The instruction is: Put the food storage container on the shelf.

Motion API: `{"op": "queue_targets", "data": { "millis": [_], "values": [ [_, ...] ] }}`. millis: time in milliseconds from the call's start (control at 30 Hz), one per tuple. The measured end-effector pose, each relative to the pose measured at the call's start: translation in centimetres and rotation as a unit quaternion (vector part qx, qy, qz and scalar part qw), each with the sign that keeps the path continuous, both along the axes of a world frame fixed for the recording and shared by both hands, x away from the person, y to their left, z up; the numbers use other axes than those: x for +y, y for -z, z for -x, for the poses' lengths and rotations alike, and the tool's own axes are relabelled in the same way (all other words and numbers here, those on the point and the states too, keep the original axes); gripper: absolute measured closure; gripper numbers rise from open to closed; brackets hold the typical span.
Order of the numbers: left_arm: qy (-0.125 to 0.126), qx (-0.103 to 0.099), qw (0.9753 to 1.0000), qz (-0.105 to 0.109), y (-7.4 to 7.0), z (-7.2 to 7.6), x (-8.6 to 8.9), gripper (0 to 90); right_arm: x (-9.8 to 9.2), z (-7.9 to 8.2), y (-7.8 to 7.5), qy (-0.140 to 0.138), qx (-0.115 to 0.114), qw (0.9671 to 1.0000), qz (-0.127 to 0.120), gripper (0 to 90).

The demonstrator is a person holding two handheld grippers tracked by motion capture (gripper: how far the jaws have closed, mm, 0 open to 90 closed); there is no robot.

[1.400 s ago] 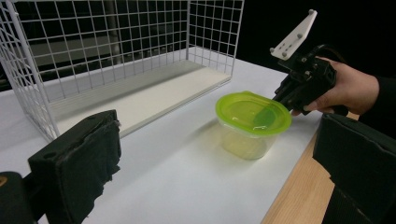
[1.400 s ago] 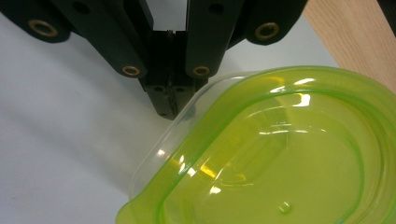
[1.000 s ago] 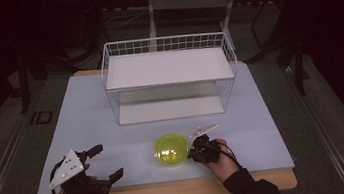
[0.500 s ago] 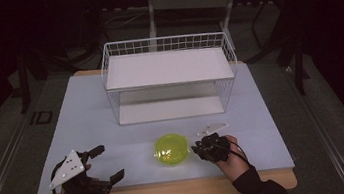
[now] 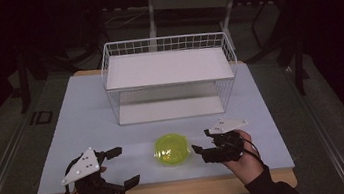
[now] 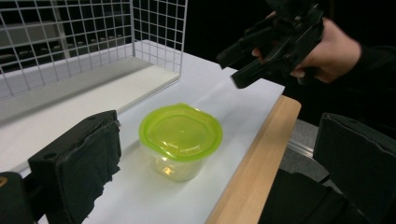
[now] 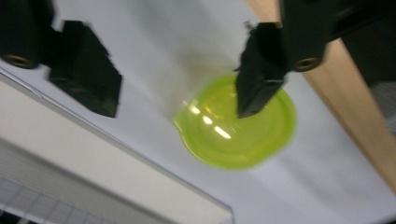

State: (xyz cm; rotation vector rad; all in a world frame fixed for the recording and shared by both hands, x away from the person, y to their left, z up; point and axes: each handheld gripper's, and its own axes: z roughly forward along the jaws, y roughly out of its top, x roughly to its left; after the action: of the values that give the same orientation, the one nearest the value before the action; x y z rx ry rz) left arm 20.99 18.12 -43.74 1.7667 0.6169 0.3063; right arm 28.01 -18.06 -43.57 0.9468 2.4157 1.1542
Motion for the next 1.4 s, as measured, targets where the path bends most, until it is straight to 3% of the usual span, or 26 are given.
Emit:
{"op": "queue_targets", "data": {
  "millis": [100,200,233,400,567,633,767,800,833,900,1033,1133,1167,1200,1233,1267,1333,1367,1400],
  "values": [
    [-0.001,0.005,1.0,0.004,-0.7,-0.5,-0.4,1.9,0.2,0.1,-0.8,-0.018,0.013,0.9995,-0.02,17.4],
    [0.01,0.017,0.9998,0.008,-1.5,-1.1,-0.9,1.9,0.4,0.3,-1.3,-0.029,0.004,0.9992,-0.029,13.7],
    [0.013,0.022,0.9996,0.006,-1.8,-1.3,-1.0,1.9,0.7,0.5,-1.7,-0.027,-0.012,0.9993,-0.025,14.1],
    [0.017,0.036,0.9992,0.003,-2.7,-2.4,-1.8,1.9,0.9,0.0,-2.3,-0.028,-0.016,0.9986,-0.041,13.6],
    [0.018,0.055,0.9983,-0.004,-2.4,-3.4,-2.4,1.9,0.9,-0.6,-2.4,-0.029,-0.014,0.9986,-0.042,14.9],
    [0.006,0.063,0.9978,-0.018,-1.9,-4.0,-3.0,1.9,0.9,-1.2,-2.2,-0.035,-0.009,0.9985,-0.041,17.3],
    [-0.007,0.091,0.9956,-0.021,-0.8,-5.0,-3.7,1.9,1.0,-1.9,-1.4,-0.039,0.01,0.9985,-0.036,15.2],
    [-0.007,0.108,0.9939,-0.02,-0.3,-5.5,-3.9,2.0,1.1,-2.2,-0.9,-0.033,0.019,0.9988,-0.031,15.2],
    [-0.007,0.108,0.9939,-0.02,-0.3,-5.5,-3.9,2.4,1.1,-2.2,-0.9,-0.033,0.019,0.9988,-0.031,15.2],
    [-0.014,0.131,0.9913,-0.011,0.6,-6.1,-4.2,4.3,1.1,-2.8,-0.3,-0.023,0.041,0.9983,-0.035,15.2],
    [-0.024,0.147,0.9888,-0.013,1.4,-6.6,-4.5,5.1,1.2,-3.3,0.6,-0.014,0.064,0.9973,-0.031,15.2],
    [-0.038,0.167,0.985,-0.02,2.3,-7.1,-4.9,6.0,1.5,-3.6,1.7,-0.008,0.084,0.9956,-0.041,15.3],
    [-0.041,0.18,0.9827,-0.019,2.7,-7.4,-5.0,6.0,1.7,-3.5,2.0,-0.001,0.081,0.9961,-0.034,15.2],
    [-0.056,0.196,0.9789,-0.018,3.3,-7.8,-5.1,6.8,2.1,-3.6,2.6,0.017,0.076,0.9968,-0.018,13.3],
    [-0.056,0.196,0.9789,-0.018,3.3,-7.8,-5.1,9.3,2.1,-3.7,2.8,0.018,0.085,0.9959,-0.022,13.3],
    [-0.059,0.205,0.9769,-0.019,3.6,-8.0,-5.2,11.4,2.2,-3.8,3.1,0.018,0.1,0.9945,-0.025,13.5],
    [-0.074,0.223,0.9719,-0.019,4.2,-8.3,-5.3,11.5,2.3,-3.8,3.3,0.022,0.107,0.9937,-0.026,14.6],
    [-0.074,0.223,0.9719,-0.019,4.2,-8.3,-5.3,13.7,2.3,-3.8,3.3,0.022,0.107,0.9937,-0.026,14.6],
    [-0.082,0.237,0.9679,-0.016,4.8,-8.6,-5.3,13.7,2.3,-3.8,3.4,0.023,0.113,0.9929,-0.028,16.8]
  ]
}}
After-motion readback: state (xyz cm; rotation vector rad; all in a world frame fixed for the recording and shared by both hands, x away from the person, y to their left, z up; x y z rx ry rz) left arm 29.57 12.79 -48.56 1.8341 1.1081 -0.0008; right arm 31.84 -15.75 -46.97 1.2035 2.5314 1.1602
